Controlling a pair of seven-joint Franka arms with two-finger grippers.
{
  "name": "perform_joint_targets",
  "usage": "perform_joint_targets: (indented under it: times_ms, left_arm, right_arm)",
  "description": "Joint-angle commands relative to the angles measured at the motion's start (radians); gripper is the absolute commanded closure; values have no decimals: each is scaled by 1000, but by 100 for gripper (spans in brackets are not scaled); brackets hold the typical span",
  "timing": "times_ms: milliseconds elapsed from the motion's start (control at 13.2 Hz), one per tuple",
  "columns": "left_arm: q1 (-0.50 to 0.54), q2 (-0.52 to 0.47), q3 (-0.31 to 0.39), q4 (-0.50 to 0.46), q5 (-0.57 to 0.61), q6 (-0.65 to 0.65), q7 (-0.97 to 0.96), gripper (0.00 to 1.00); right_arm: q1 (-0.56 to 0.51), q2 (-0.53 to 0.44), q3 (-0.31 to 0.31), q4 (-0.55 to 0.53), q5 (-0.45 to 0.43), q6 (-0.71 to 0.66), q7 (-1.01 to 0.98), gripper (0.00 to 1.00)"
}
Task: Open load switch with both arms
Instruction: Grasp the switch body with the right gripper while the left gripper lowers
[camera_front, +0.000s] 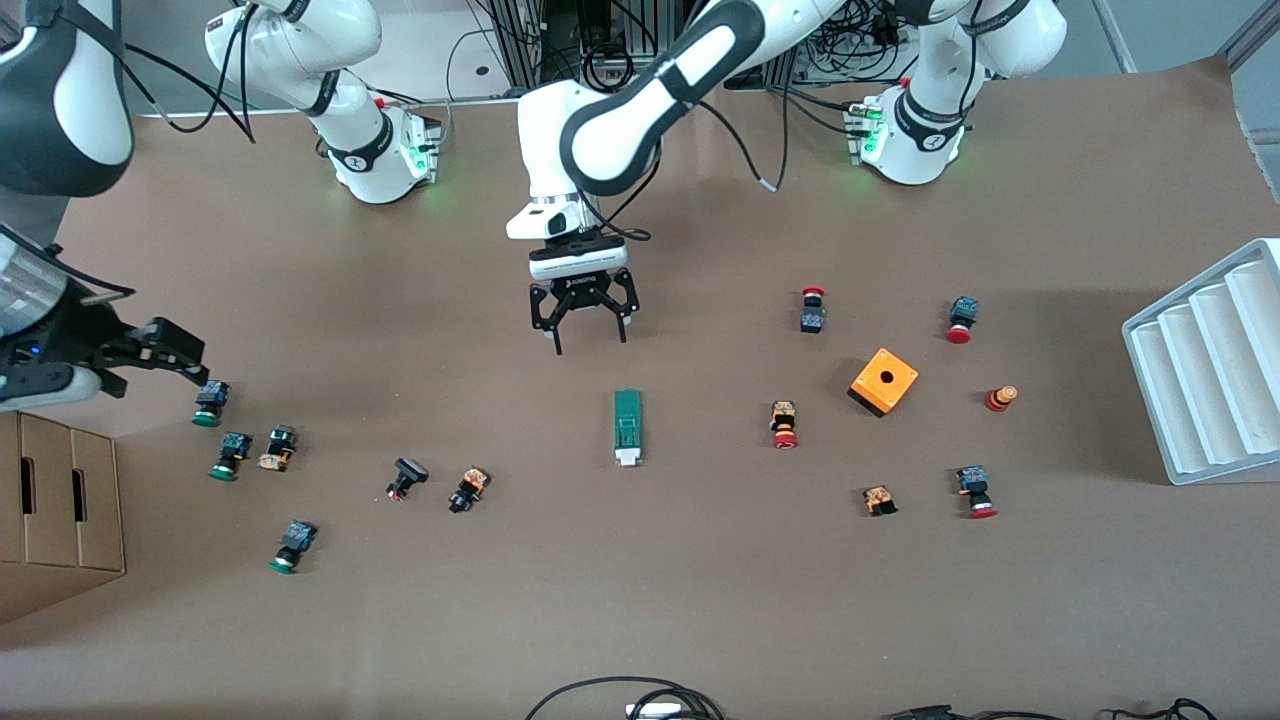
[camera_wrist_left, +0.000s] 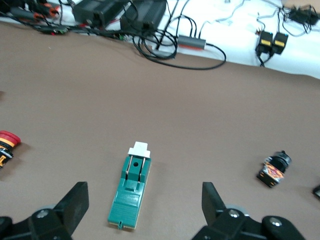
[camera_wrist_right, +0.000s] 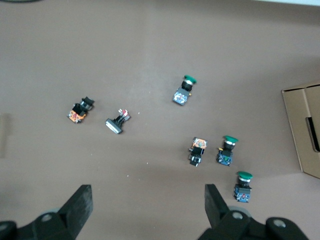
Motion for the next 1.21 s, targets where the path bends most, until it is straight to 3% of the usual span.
perform_joint_targets:
  times_ms: [0,303,606,910,1137]
  left_arm:
    - [-1,39,-40,1,128,-82,-130,0]
    - [-1,93,-46,1,222,-111,-190,0]
    - [-3,171,-47,1,352,-128,-288,0]
    - [2,216,-47,4,455,-141,-359,0]
    - [5,276,-46,11,538,-144,-423,0]
  right_arm:
    - [32,28,-3,8,-23,-15,8,0]
    - [39,66,-1,11,-8,-18,43,0]
    - [96,111,-1,52,66,-50,307,0]
    - [151,247,-1,204,152,-139,577,0]
    - [225,332,-1,256,196,-132,817,0]
